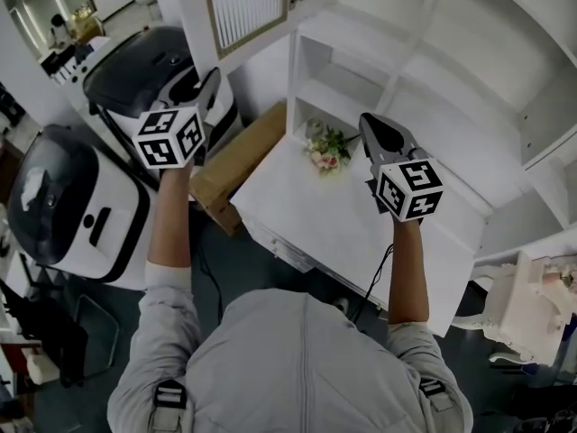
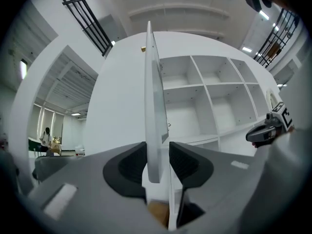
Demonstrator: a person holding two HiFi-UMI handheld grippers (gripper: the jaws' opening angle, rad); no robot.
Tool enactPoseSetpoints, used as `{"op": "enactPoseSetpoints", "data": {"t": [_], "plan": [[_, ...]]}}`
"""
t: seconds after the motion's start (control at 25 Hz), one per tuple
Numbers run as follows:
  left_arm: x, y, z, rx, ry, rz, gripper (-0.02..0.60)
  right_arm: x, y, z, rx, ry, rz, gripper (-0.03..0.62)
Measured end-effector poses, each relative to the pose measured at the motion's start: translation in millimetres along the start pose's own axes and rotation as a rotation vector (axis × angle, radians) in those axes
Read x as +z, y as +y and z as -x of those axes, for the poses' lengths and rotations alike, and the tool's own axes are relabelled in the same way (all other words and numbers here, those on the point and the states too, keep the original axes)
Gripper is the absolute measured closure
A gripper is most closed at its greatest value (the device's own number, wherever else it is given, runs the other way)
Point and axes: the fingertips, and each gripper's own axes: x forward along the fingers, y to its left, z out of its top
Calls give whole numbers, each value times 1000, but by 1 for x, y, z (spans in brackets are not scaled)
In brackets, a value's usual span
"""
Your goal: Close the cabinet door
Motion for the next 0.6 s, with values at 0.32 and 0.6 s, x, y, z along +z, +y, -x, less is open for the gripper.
{"op": "enactPoseSetpoints", "data": {"t": [0.32, 0.6], "plan": [[5, -30, 7, 57, -29, 13, 489, -10, -30, 32, 22, 17, -10, 592], [9, -79, 11, 45, -89, 41, 490, -11, -60, 65, 4, 4, -23, 592]]}}
